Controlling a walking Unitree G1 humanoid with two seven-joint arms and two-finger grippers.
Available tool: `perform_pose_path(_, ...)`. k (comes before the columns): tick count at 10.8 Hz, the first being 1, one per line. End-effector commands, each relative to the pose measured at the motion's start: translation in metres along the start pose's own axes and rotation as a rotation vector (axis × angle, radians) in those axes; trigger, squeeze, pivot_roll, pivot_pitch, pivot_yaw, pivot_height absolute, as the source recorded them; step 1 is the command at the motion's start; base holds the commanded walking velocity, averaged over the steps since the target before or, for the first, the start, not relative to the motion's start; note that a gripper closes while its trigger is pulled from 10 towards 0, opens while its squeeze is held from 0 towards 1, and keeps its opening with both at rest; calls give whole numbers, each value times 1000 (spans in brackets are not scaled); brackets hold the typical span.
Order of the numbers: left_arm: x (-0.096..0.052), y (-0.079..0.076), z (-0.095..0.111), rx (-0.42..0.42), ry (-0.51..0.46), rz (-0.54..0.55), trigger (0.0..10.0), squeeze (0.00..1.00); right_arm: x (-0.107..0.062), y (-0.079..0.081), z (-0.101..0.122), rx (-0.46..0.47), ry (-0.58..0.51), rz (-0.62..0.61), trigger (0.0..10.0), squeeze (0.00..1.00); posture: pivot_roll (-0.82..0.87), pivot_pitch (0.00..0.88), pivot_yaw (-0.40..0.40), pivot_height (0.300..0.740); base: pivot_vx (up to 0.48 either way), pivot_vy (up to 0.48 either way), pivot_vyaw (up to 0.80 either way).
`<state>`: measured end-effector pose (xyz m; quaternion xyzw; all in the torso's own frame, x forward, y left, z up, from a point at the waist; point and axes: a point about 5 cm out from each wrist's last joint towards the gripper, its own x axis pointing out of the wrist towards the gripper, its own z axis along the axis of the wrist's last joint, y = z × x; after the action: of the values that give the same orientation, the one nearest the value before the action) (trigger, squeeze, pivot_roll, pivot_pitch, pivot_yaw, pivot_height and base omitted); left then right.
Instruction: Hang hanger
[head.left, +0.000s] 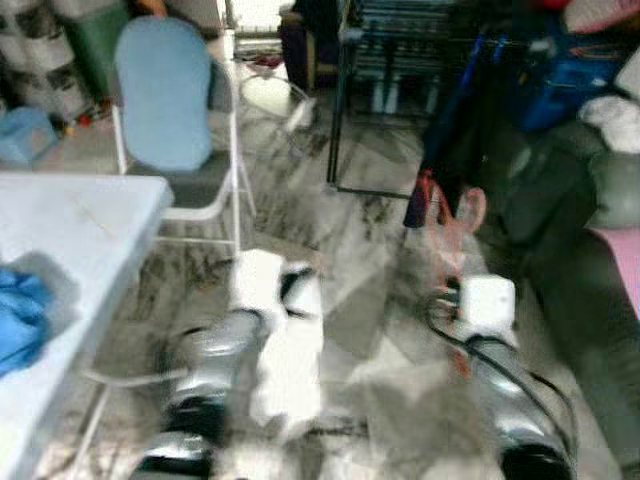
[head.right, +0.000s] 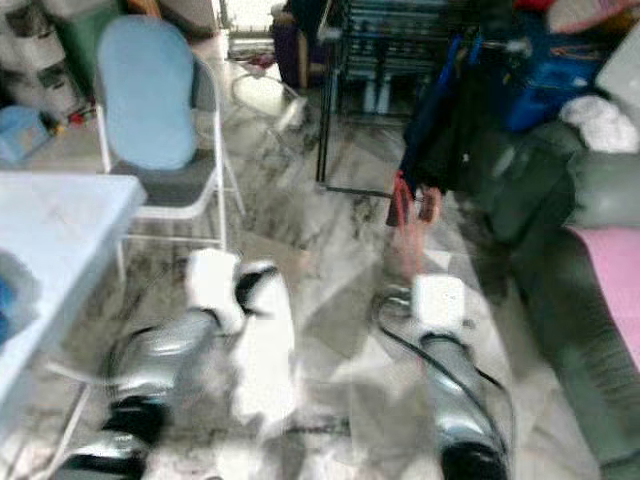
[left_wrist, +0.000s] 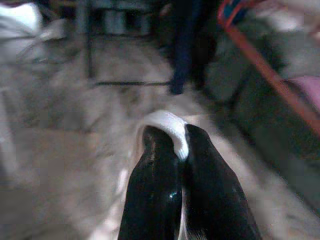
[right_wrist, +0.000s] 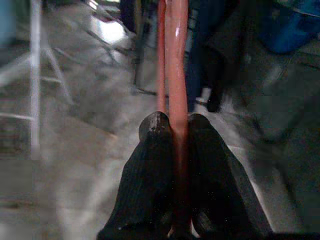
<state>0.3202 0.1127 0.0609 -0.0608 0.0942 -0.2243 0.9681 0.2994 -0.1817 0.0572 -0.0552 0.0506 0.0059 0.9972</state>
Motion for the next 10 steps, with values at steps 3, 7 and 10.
perform_pose_path(3, 3, -5, 8, 31, -23, -31, 10000, 0, 2, -8, 1, -7, 10, -20, 10000, 0, -77, 27, 22, 740, 0, -97, 0)
perform_pose_path(7, -1, 15, 32, 563, 145, -404, 10000, 0, -8, -12, -10, -10, 43, -26, 10000, 0, -75, 53, 36, 740, 0, 0, 0)
perform_pose_path(10, -17, 64, 48, 1216, 548, -585, 10000, 0, -5, -14, -7, -14, 40, -26, 10000, 0, -64, 71, 45, 740, 0, 0, 0)
